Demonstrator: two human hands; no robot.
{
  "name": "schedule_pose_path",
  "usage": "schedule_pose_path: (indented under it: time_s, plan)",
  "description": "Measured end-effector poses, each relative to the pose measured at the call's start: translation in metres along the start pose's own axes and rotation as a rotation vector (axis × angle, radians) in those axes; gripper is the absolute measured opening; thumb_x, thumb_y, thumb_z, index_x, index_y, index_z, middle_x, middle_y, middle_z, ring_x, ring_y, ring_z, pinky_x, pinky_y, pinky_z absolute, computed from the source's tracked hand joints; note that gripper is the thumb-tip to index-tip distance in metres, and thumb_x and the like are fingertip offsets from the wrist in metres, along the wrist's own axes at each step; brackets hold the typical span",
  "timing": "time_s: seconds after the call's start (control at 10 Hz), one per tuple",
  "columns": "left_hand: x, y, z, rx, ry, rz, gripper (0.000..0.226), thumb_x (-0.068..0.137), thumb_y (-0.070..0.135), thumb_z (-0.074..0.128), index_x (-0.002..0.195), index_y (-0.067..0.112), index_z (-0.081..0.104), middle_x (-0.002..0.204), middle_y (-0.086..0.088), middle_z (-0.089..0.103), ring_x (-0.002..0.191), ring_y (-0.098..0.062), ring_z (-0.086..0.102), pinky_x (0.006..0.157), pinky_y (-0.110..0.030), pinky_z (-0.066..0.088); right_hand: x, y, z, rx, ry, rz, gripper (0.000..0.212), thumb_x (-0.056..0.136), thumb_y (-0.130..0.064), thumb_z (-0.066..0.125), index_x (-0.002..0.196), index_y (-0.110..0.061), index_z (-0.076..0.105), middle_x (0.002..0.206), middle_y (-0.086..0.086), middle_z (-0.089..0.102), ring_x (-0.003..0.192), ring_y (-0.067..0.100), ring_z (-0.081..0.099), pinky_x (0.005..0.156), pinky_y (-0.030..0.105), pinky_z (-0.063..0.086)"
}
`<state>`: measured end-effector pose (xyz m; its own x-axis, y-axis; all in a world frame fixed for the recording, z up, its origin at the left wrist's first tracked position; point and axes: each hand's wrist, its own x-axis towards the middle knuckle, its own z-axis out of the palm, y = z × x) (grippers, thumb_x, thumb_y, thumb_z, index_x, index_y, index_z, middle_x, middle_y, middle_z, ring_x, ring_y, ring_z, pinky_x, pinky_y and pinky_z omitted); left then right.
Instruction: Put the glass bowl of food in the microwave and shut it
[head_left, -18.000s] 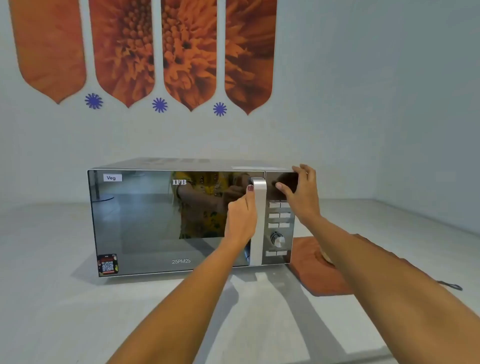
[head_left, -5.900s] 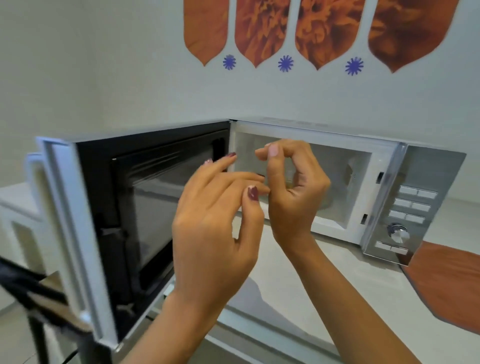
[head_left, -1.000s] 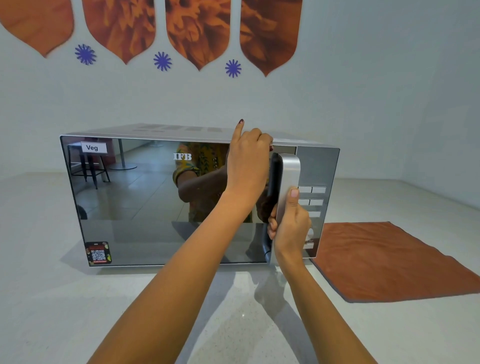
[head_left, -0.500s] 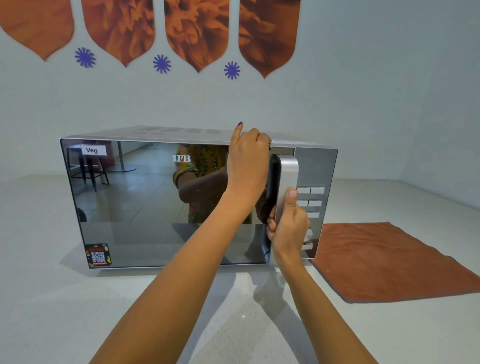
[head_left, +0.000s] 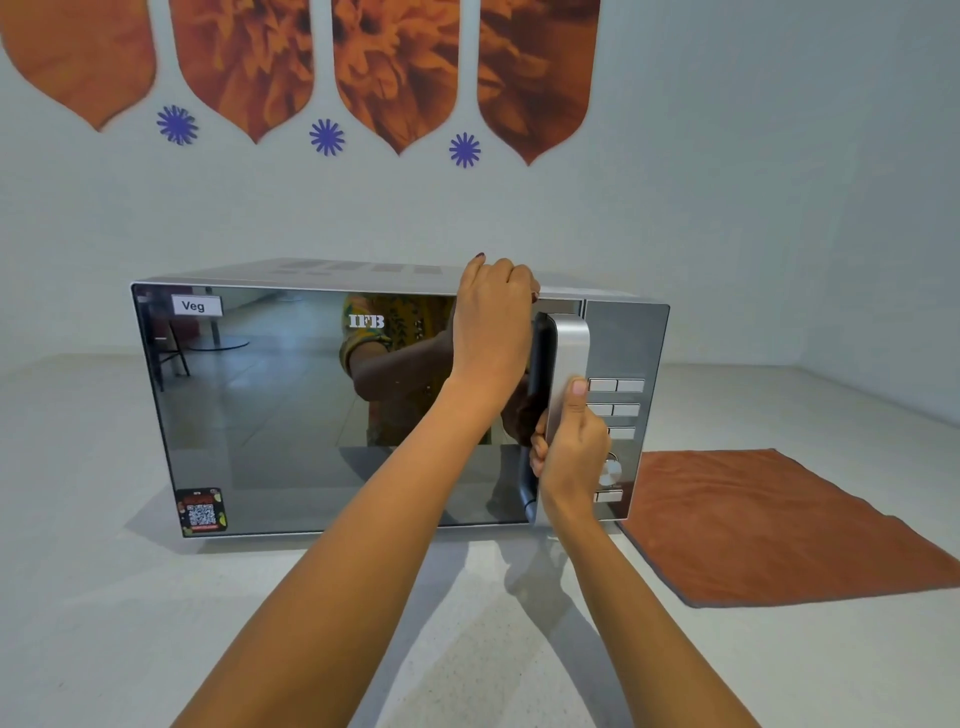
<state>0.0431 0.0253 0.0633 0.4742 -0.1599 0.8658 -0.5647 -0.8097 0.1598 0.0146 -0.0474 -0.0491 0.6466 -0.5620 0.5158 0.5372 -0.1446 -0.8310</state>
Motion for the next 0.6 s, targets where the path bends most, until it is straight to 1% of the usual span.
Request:
schedule_pose_path:
  time_s: [0.1, 0.2, 0.3, 0.4, 0.5, 0.6]
  plan:
    - [-0.002, -0.002, 0.001, -0.012, -0.002, 0.011, 0.03, 0.097, 0.005, 0.041, 0.117, 0.007, 0.063, 0.118, -0.009, 0.067, 0.113, -0.019, 0.057, 0.122, -0.03, 0.013, -0.001, -0.001, 0.0, 0.003, -0.012, 0.013, 0.055, 0.083, -0.063, 0.03, 0.057, -0.015, 0.04, 0.063, 0.018, 0.046, 0.061, 0.033, 0.046, 0.053, 0.028, 0.038]
    - [-0.006, -0.009, -0.001, -0.027, -0.034, 0.06, 0.032, 0.097, 0.005, 0.042, 0.123, 0.01, 0.061, 0.123, -0.007, 0.065, 0.118, -0.019, 0.056, 0.124, -0.033, 0.011, -0.001, 0.002, -0.002, 0.022, -0.019, 0.026, 0.053, 0.084, -0.061, 0.032, 0.059, -0.015, 0.043, 0.062, 0.017, 0.048, 0.058, 0.031, 0.048, 0.052, 0.028, 0.04]
    - [-0.019, -0.017, -0.002, -0.037, -0.015, 0.144, 0.049, 0.091, -0.005, 0.042, 0.136, 0.011, 0.051, 0.138, -0.008, 0.056, 0.134, -0.022, 0.045, 0.123, -0.036, 0.004, 0.0, 0.004, -0.006, 0.013, -0.057, 0.038, 0.052, 0.087, -0.057, 0.033, 0.064, -0.014, 0.05, 0.057, 0.007, 0.052, 0.048, 0.017, 0.05, 0.042, 0.019, 0.042]
    - [-0.043, -0.027, 0.002, -0.033, 0.045, 0.157, 0.067, 0.087, -0.011, 0.039, 0.149, 0.012, 0.031, 0.159, -0.006, 0.03, 0.15, -0.025, 0.019, 0.123, -0.038, 0.001, -0.001, 0.004, -0.01, -0.023, -0.11, 0.019, 0.06, 0.087, -0.058, 0.031, 0.077, -0.005, 0.057, 0.06, 0.011, 0.056, 0.05, 0.019, 0.055, 0.045, 0.024, 0.05]
    - [-0.069, -0.038, 0.007, -0.068, 0.085, 0.097, 0.058, 0.097, 0.006, 0.04, 0.152, 0.012, 0.022, 0.162, -0.006, 0.02, 0.152, -0.023, 0.01, 0.125, -0.042, 0.009, -0.006, 0.004, -0.012, -0.313, 0.01, -0.155, 0.046, 0.098, -0.048, 0.033, 0.1, -0.008, 0.056, 0.078, 0.013, 0.064, 0.069, 0.023, 0.066, 0.061, 0.037, 0.06]
    - [-0.092, -0.05, 0.012, -0.022, 0.129, 0.039, 0.059, 0.1, 0.023, 0.037, 0.153, 0.016, 0.012, 0.163, -0.006, 0.015, 0.152, -0.022, 0.008, 0.124, -0.039, 0.009, -0.013, 0.003, -0.01, -0.537, 0.197, -0.395, 0.03, 0.097, -0.033, 0.048, 0.117, -0.01, 0.048, 0.109, 0.01, 0.061, 0.097, 0.024, 0.062, 0.078, 0.033, 0.057]
